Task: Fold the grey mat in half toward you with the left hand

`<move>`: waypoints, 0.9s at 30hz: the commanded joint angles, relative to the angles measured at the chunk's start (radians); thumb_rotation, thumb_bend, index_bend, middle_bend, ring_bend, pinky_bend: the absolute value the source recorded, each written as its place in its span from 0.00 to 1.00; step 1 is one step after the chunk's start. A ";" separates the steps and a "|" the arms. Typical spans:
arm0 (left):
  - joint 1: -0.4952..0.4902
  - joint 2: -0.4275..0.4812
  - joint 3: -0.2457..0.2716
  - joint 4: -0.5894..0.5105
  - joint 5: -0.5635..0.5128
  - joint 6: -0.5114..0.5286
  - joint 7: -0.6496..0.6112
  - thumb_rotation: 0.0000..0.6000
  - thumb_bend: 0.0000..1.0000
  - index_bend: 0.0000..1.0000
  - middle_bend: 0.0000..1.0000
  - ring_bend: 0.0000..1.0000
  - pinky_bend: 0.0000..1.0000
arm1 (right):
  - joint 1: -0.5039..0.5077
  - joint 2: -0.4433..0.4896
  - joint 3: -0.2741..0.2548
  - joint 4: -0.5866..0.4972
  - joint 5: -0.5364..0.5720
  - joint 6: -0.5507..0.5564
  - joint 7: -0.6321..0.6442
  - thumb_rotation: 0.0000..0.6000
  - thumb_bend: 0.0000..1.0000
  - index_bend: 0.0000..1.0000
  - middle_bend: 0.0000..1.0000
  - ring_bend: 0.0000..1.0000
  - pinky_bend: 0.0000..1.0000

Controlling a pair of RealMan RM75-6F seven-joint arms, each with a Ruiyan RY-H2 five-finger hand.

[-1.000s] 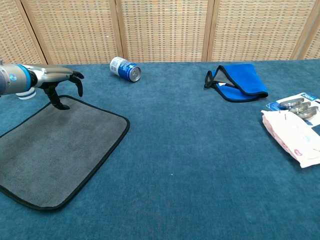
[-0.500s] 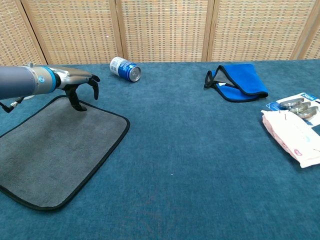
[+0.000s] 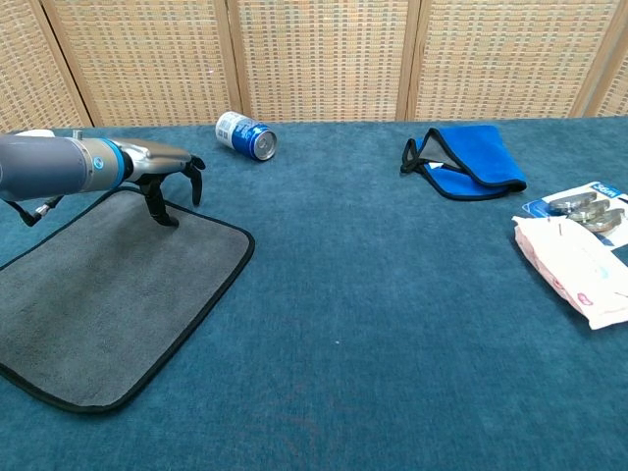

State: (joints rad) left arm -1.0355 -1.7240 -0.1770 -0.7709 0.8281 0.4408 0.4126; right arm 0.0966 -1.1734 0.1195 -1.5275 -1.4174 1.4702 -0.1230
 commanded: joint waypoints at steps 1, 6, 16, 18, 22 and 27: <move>-0.003 -0.005 0.007 0.005 -0.009 -0.001 0.006 1.00 0.35 0.36 0.00 0.00 0.00 | 0.000 0.000 0.000 0.000 0.000 0.000 0.001 1.00 0.00 0.00 0.00 0.00 0.00; -0.006 -0.010 0.019 0.010 -0.027 -0.006 0.015 1.00 0.36 0.38 0.00 0.00 0.00 | -0.001 0.001 0.000 0.000 0.000 0.003 0.002 1.00 0.00 0.00 0.00 0.00 0.00; -0.010 0.016 0.042 -0.025 -0.068 0.006 0.028 1.00 0.36 0.52 0.00 0.00 0.00 | -0.001 0.003 -0.001 -0.001 0.000 0.003 0.005 1.00 0.00 0.00 0.00 0.00 0.00; -0.010 0.020 0.048 -0.034 -0.077 0.008 0.032 1.00 0.36 0.53 0.00 0.00 0.00 | -0.001 0.003 -0.001 -0.001 0.000 0.003 0.006 1.00 0.00 0.00 0.00 0.00 0.00; -0.013 0.025 0.059 -0.045 -0.090 0.020 0.041 1.00 0.36 0.53 0.00 0.00 0.00 | -0.001 0.003 -0.002 -0.001 0.000 0.002 0.006 1.00 0.00 0.00 0.00 0.00 0.00; -0.016 0.025 0.066 -0.051 -0.099 0.030 0.044 1.00 0.41 0.53 0.00 0.00 0.00 | -0.001 0.004 -0.002 -0.002 0.001 0.001 0.008 1.00 0.00 0.00 0.00 0.00 0.00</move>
State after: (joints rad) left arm -1.0516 -1.6986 -0.1118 -0.8210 0.7289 0.4701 0.4561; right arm 0.0960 -1.1690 0.1174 -1.5290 -1.4168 1.4712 -0.1150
